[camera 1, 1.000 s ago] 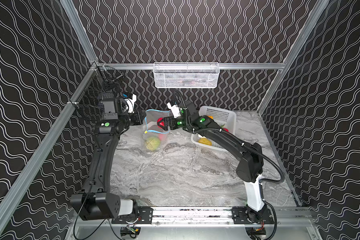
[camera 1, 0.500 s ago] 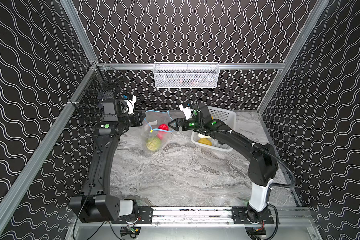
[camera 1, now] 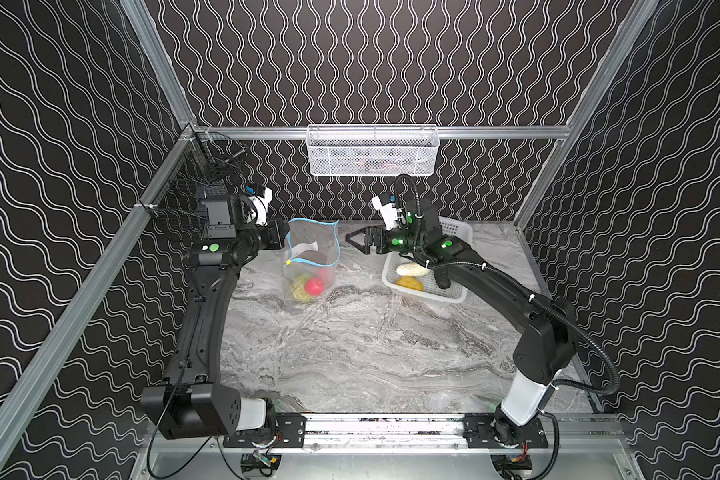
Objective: Place the food in the zip-top bag and seal the zipper
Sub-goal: 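Raise the right gripper out of the bag and move it over the basket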
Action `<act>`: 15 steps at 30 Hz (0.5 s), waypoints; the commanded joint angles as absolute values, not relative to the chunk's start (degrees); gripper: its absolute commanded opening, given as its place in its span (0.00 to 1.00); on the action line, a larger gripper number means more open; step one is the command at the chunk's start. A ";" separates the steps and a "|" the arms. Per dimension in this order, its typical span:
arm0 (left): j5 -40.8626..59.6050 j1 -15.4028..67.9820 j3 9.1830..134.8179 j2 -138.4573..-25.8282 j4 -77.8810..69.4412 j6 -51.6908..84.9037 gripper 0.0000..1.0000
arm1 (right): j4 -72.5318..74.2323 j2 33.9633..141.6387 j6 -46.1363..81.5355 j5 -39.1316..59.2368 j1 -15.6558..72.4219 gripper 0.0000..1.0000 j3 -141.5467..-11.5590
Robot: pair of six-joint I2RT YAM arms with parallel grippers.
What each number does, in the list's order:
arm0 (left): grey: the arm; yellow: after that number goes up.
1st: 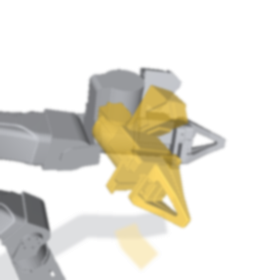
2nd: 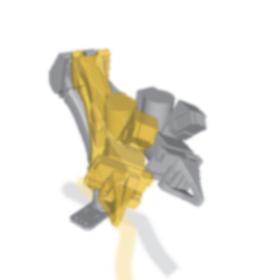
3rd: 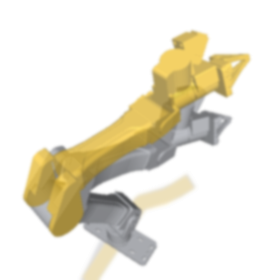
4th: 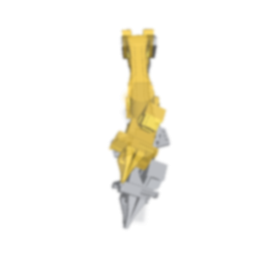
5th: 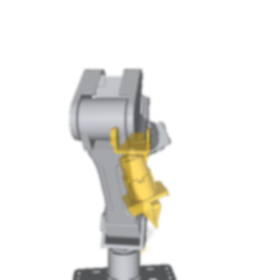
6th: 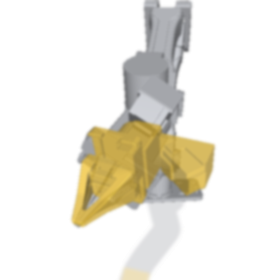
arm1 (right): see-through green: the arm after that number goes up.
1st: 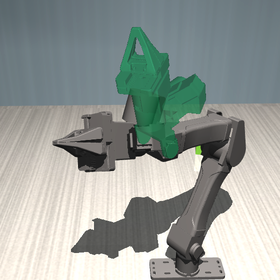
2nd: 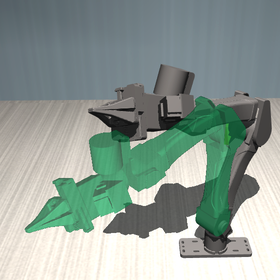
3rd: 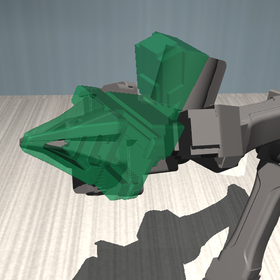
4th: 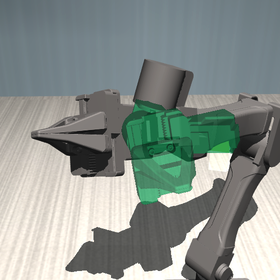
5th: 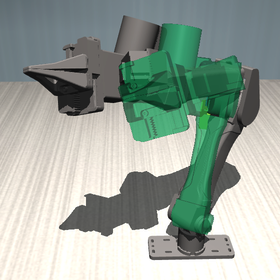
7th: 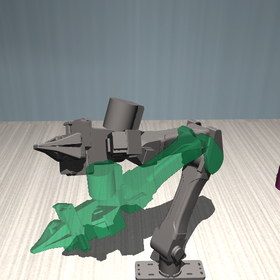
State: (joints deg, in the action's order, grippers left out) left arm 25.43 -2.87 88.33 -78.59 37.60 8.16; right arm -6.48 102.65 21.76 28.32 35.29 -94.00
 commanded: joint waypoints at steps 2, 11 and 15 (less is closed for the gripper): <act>24.29 -2.90 89.07 -78.78 36.77 6.43 0.00 | -10.34 103.09 19.52 26.12 34.48 0.99 -96.06; 21.28 -2.94 91.88 -80.77 37.88 5.83 0.00 | -17.59 111.03 20.86 21.98 33.26 0.99 -106.63; 20.23 -2.97 93.91 -82.17 39.20 4.41 0.00 | -20.52 113.49 21.13 18.03 33.15 0.99 -110.47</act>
State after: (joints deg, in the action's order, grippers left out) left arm 21.39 -2.87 92.62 -81.52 38.98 5.98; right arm -17.06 112.62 20.56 21.52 33.21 -108.51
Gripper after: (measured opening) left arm 0.048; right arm 0.993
